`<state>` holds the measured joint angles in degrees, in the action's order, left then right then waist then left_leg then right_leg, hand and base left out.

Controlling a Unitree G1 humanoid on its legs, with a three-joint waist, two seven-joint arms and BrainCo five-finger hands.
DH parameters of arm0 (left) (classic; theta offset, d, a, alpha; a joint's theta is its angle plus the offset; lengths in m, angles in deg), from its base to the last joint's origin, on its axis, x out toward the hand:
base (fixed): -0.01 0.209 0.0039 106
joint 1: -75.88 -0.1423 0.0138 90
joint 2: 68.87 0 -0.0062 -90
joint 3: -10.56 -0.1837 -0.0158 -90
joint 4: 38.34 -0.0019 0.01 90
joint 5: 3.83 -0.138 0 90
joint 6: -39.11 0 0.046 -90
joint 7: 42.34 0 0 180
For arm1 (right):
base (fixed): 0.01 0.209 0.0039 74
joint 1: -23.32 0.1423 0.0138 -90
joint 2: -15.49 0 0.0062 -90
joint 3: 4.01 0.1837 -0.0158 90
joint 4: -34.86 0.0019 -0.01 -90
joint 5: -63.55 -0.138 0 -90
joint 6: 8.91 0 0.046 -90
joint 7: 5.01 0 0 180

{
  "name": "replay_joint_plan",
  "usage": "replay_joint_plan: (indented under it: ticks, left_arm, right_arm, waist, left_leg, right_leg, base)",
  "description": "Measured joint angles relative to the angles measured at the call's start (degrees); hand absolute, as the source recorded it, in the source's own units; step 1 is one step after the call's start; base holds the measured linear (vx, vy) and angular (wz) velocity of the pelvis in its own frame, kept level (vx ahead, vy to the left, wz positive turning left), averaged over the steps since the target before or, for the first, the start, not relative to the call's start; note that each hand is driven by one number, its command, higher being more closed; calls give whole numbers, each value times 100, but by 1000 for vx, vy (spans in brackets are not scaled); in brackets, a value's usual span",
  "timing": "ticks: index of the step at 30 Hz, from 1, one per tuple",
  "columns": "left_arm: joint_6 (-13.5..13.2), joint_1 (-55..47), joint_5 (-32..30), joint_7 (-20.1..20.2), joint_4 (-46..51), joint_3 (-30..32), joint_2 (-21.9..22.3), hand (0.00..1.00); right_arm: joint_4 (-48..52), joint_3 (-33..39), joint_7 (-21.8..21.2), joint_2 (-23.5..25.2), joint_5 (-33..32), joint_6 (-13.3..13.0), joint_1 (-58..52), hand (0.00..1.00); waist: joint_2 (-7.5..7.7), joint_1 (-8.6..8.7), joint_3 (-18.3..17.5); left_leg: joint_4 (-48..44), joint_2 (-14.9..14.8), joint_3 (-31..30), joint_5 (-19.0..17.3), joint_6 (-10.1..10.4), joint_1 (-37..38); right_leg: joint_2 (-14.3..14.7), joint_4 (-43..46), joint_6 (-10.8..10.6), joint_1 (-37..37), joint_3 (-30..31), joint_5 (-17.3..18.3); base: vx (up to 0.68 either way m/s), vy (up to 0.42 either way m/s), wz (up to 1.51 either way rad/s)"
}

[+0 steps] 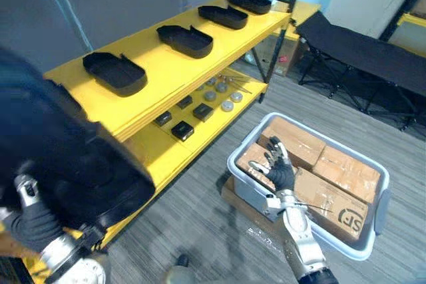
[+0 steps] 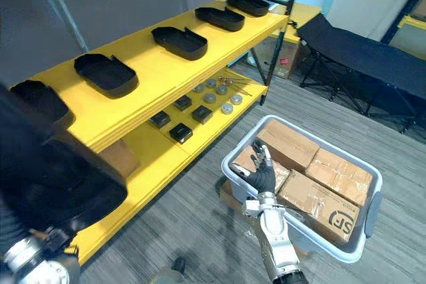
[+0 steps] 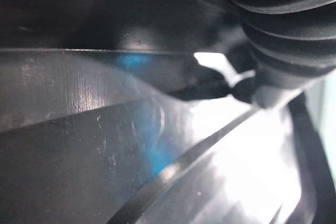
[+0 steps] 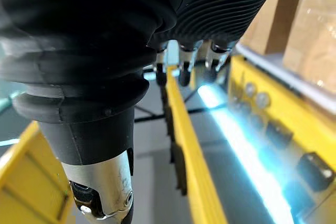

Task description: Walk over and take plastic housings, then place them on the shelf

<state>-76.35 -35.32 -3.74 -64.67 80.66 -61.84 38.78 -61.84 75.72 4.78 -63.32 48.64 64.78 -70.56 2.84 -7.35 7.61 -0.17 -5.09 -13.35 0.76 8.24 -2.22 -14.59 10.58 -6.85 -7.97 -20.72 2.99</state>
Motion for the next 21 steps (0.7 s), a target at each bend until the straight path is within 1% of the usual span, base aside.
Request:
replay_joint_plan:
  ticks: [1, 3, 4, 5, 6, 7, 8, 9, 10, 11, 12, 13, 14, 15, 16, 17, 18, 19, 20, 21]
  left_arm:
    - [37, -16, -8, 55, -115, -4, -111, 100]
    - [138, -169, -13, 101, -170, -45, -91, 100]
    - [180, -220, -8, 132, -171, -58, -85, 100]
    - [217, -269, -1, 242, -210, -92, -83, 100]
    - [214, -294, 5, 367, -214, -91, -86, 100]
    - [213, -299, 8, 446, -215, -96, -96, 100]
    - [202, -235, 7, 645, -231, -188, -113, 100]
    - [143, -58, 6, 939, -341, -351, -119, 100]
    - [123, 6, 2, 1073, -404, -424, -142, 100]
    - [73, 51, 5, 1257, -543, -612, -189, 100]
    - [53, 39, 2, 1341, -662, -800, -200, 100]
    - [54, 26, 0, 1365, -731, -984, -211, 100]
    - [55, 20, -2, 1356, -724, -1130, -249, 100]
    - [55, 23, -5, 1341, -720, -1190, -289, 100]
    - [59, 17, -7, 1339, -736, -1218, -294, 100]
    - [58, -13, -6, 1339, -734, -1216, -308, 100]
    - [57, -53, 3, 1339, -734, -1191, -353, 100]
    - [52, -76, 1, 1348, -729, -1140, -359, 100]
    - [51, -79, 2, 1358, -729, -1109, -363, 100]
    - [45, -78, 1, 1389, -728, -1053, -379, 100]
  right_arm:
    - [0, 26, -199, -16, 5, -2, 14, 0]
    - [22, 69, -448, -59, 7, -23, 25, 0]
    - [45, 94, -506, -86, 9, -23, 14, 0]
    - [87, 138, -557, -177, 22, -23, 2, 0]
    - [110, 226, -590, -249, 117, -22, -3, 0]
    - [122, 289, -593, -241, 161, -21, -24, 0]
    - [179, 496, -570, -207, 231, -18, -111, 0]
    - [310, 793, -495, -206, 229, -12, -263, 0]
    - [374, 913, -454, -203, 224, -7, -340, 0]
    - [514, 1094, -410, -250, 225, -11, -517, 0]
    - [592, 1172, -340, -310, 224, -27, -625, 0]
    - [606, 1250, -328, -414, 224, -89, -655, 0]
    - [605, 1255, -326, -508, 225, -137, -594, 0]
    - [580, 1232, -331, -510, 225, -222, -518, 0]
    - [536, 1227, -331, -466, 225, -284, -461, 0]
    - [491, 1224, -330, -399, 224, -318, -443, 0]
    - [403, 1155, -330, -269, 231, -378, -421, 0]
    - [371, 1097, -325, -176, 236, -392, -401, 0]
    - [369, 1066, -318, -117, 245, -398, -399, 0]
    - [362, 986, -247, 29, 278, -408, -387, 0]
  waist:
    - [93, -13, -4]
    - [93, -45, -3]
    - [64, -32, 15]
    - [-81, 17, 107]
    - [-191, 18, 182]
    - [-215, 27, 197]
    - [-215, 95, 225]
    - [-233, 239, 332]
    - [-260, 262, 402]
    - [-300, 378, 431]
    - [-334, 449, 451]
    - [-448, 462, 446]
    - [-536, 427, 484]
    - [-603, 426, 508]
    - [-688, 442, 552]
    - [-686, 438, 574]
    - [-627, 391, 607]
    - [-619, 295, 620]
    - [-602, 277, 630]
    - [-417, 263, 676]
  left_leg:
    - [-9, 27, -53, 23, 39, -7]
    - [-67, 24, -103, 29, 49, -32]
    - [-109, 35, -184, 30, 51, -72]
    - [-211, 48, -345, 44, 75, -147]
    - [-260, 49, -319, 98, 124, -210]
    - [-276, 76, -252, 167, 89, -283]
    - [-313, 130, 236, 394, -190, -490]
    - [-244, 86, 1185, 372, -1193, -611]
    - [-230, -40, 1661, 315, -1488, -635]
    - [-251, -263, 2529, 167, -1645, -708]
    - [-252, -370, 2923, 103, -1514, -748]
    - [-272, -389, 3058, 86, -1298, -802]
    - [-323, -351, 3149, 195, -1073, -838]
    - [-472, -306, 3140, 375, -817, -963]
    - [-557, -305, 3127, 444, -713, -1016]
    - [-573, -274, 3156, 428, -691, -1026]
    - [-716, -214, 3190, 346, -621, -1085]
    - [-1102, -209, 3181, 322, -737, -1190]
    - [-1207, -184, 3156, 398, -758, -1203]
    - [-1419, -45, 3194, 272, -805, -1211]
  right_leg:
    - [-38, 122, -65, -4, 23, 218]
    - [-22, 143, -104, -48, 1, 368]
    - [-13, 132, -130, -100, -48, 396]
    - [40, 78, -128, -233, -258, 412]
    - [77, 38, -95, -354, -428, 480]
    - [82, 13, -106, -417, -580, 548]
    - [79, -39, -31, -535, -969, 667]
    - [97, -23, -25, -691, -1424, 681]
    - [126, -11, -28, -759, -1611, 679]
    - [159, 17, -29, -886, -1921, 678]
    - [139, 53, -26, -942, -2049, 681]
    - [107, 114, 8, -955, -2080, 730]
    - [37, 216, -58, -942, -2042, 946]
    - [-38, 244, -273, -932, -1977, 1166]
    - [-78, 285, -278, -907, -1971, 1244]
    - [-132, 305, -284, -889, -1968, 1281]
    - [-296, 306, -279, -841, -1901, 1295]
    - [-372, 381, -327, -773, -1786, 1318]
    - [-385, 416, -392, -793, -1734, 1334]
    - [-565, 460, -437, -855, -1702, 1351]
  base:
    - [39, -118, 46]
    - [34, -108, 16]
    - [16, -126, 45]
    - [-25, -113, 66]
    - [-43, -110, 77]
    - [-65, -83, 107]
    - [-71, -74, 173]
    - [-80, -64, 193]
    - [-133, -45, 208]
    - [-154, -14, 165]
    - [-151, 16, 159]
    - [-108, 80, 93]
    - [-98, 79, 53]
    - [-115, 89, 27]
    - [-96, 76, 16]
    - [-69, 128, 4]
    - [-19, 150, -21]
    - [16, 145, -29]
    - [70, 124, -25]
    - [86, 93, -4]
